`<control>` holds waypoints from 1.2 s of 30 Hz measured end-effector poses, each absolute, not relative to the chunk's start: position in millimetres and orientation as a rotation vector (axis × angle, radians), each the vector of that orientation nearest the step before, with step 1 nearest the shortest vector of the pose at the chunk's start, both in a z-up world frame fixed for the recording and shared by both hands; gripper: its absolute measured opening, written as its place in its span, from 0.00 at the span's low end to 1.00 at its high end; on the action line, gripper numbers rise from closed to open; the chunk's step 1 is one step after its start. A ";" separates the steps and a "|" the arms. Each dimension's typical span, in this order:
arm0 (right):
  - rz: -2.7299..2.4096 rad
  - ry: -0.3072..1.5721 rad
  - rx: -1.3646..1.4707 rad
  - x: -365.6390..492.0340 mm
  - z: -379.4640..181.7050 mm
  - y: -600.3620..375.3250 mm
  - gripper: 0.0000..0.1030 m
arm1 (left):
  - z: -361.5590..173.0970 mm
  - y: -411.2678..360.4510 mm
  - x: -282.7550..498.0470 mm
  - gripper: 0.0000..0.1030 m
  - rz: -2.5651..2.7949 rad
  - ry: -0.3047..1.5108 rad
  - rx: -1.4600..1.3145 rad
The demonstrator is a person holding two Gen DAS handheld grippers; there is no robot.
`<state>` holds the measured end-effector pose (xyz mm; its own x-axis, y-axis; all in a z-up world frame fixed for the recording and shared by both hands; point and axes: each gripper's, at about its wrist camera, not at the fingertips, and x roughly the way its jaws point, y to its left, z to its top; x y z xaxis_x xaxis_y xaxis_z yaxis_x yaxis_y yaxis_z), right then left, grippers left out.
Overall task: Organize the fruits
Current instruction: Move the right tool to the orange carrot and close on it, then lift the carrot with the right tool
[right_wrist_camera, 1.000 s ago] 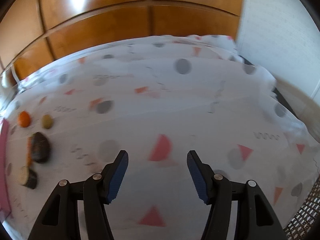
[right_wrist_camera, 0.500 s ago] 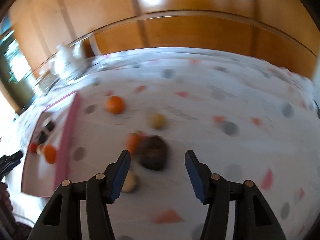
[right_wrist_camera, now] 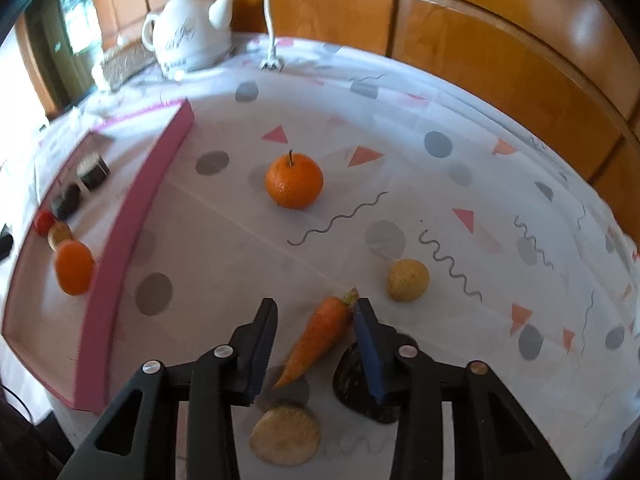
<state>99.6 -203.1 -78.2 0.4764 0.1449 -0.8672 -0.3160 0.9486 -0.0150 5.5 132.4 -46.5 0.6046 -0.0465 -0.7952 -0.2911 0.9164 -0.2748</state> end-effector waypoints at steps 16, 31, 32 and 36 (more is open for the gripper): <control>0.345 1.051 -0.347 105.7 -88.4 -186.8 0.21 | -45.3 129.6 3.3 0.64 0.150 0.915 -0.389; 0.372 0.905 -0.235 76.1 -52.4 -170.0 0.21 | -41.4 130.4 -2.4 0.64 0.145 0.905 -0.397; 0.378 0.896 -0.232 76.3 -49.8 -168.2 0.21 | -41.0 130.2 -2.8 0.64 0.145 0.904 -0.398; 0.411 0.856 -0.217 67.8 -31.2 -158.5 0.21 | -40.7 131.4 -3.9 0.64 0.146 0.901 -0.406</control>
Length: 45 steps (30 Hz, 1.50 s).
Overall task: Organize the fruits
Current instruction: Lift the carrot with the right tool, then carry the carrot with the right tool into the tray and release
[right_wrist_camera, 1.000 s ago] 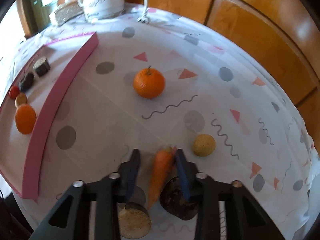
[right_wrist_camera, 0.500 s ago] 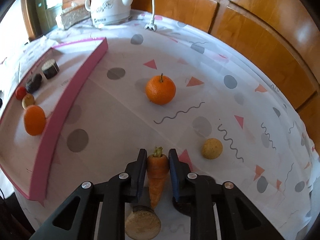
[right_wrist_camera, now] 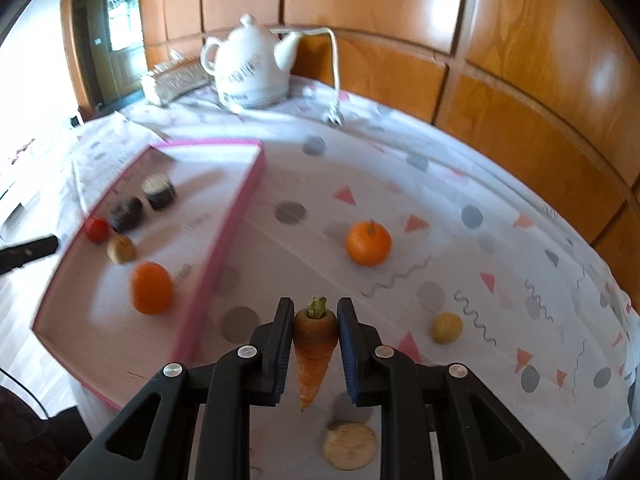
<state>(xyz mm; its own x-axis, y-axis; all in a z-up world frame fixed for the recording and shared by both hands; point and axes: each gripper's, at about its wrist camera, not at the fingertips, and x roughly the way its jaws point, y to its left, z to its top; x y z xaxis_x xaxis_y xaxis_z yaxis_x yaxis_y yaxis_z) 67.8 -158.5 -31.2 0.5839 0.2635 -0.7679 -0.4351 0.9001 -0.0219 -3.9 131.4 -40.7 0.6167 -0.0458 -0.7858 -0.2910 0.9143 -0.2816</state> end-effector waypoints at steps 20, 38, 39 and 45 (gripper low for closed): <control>0.728 0.898 -0.148 40.8 -23.4 -50.1 0.21 | -43.6 138.8 -4.8 0.64 0.154 0.902 -0.432; 0.739 0.972 -0.215 34.7 -54.5 -23.4 0.27 | -45.3 140.4 -4.3 0.64 0.155 0.907 -0.429; 0.738 0.970 -0.211 34.8 -54.0 -23.4 0.27 | -45.0 140.3 -4.2 0.64 0.155 0.906 -0.428; 0.721 0.928 -0.190 25.9 -41.7 -31.2 0.27 | -43.1 139.1 -4.5 0.64 0.153 0.900 -0.421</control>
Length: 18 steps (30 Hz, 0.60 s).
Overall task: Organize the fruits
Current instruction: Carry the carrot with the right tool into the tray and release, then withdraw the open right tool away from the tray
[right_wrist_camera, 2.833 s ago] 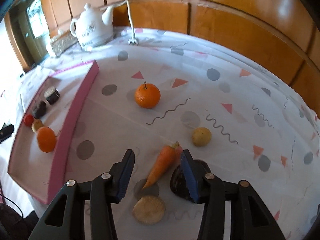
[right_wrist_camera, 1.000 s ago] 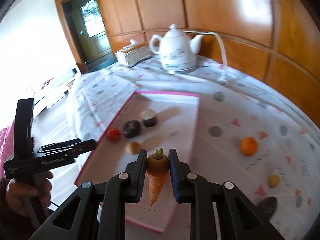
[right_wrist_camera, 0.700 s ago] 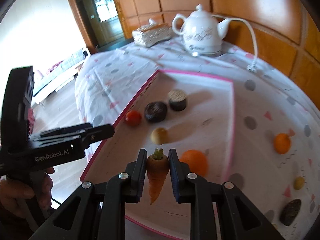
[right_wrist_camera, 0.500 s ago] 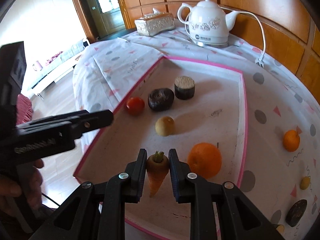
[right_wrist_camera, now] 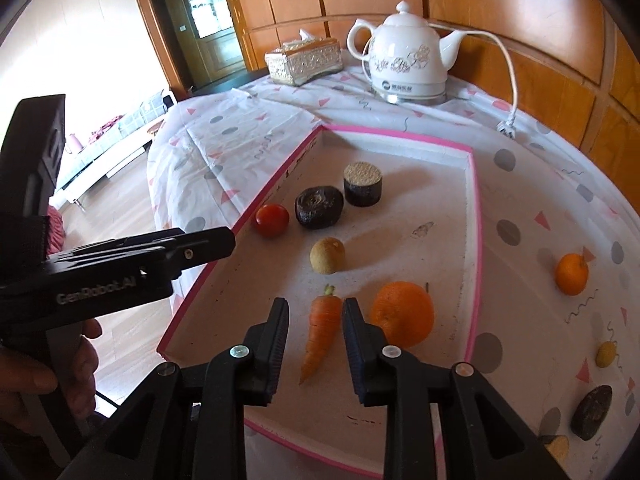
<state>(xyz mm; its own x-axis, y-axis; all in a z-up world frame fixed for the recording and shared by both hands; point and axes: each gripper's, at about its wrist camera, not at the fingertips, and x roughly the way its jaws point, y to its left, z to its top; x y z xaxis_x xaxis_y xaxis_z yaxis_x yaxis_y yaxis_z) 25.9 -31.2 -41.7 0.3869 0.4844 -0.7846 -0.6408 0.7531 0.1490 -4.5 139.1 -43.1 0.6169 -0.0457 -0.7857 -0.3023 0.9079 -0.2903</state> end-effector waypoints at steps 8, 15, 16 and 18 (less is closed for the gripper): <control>0.659 0.866 -0.177 13.3 -26.4 -49.3 0.29 | -39.7 134.9 -4.7 0.64 0.147 0.895 -0.406; 0.589 0.841 -0.163 6.7 -22.8 -69.2 0.30 | -38.1 130.7 -5.3 0.64 0.141 0.896 -0.392; 0.584 0.839 -0.158 6.2 -22.8 -71.8 0.30 | -37.6 130.1 -5.1 0.64 0.139 0.896 -0.391; 0.564 0.836 -0.148 5.4 -22.5 -78.0 0.30 | -36.7 128.5 -5.4 0.64 0.137 0.894 -0.386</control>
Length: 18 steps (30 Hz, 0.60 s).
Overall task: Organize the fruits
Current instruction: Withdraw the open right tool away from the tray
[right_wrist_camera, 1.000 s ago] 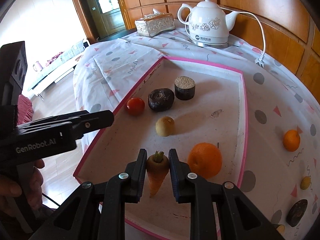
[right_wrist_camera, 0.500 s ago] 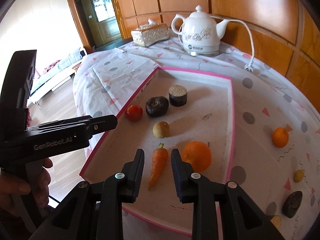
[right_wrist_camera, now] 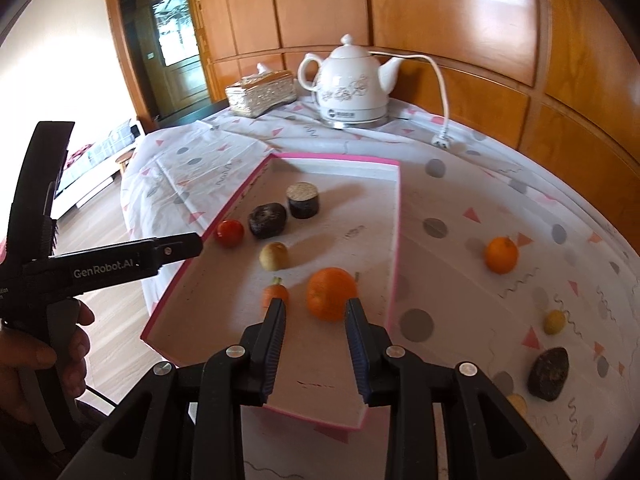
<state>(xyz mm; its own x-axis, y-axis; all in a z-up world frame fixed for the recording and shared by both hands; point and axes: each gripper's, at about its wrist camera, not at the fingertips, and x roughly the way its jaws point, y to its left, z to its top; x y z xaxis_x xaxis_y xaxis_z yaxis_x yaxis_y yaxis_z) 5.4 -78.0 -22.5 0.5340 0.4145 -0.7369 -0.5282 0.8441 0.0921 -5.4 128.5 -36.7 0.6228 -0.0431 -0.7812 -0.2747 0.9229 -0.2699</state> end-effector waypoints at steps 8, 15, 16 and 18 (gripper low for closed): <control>0.462 0.829 -0.088 8.2 -21.7 -110.1 0.32 | -33.7 121.7 -5.4 0.64 0.120 0.890 -0.367; 0.348 0.822 -0.025 11.3 -22.9 -150.9 0.32 | -32.2 115.6 -4.8 0.64 0.106 0.892 -0.347; 0.324 0.821 -0.012 11.6 -23.4 -159.5 0.32 | -32.1 114.8 -4.6 0.64 0.104 0.892 -0.344; 0.289 0.818 0.008 12.1 -23.9 -171.6 0.32 | -31.8 113.1 -4.0 0.64 0.102 0.895 -0.338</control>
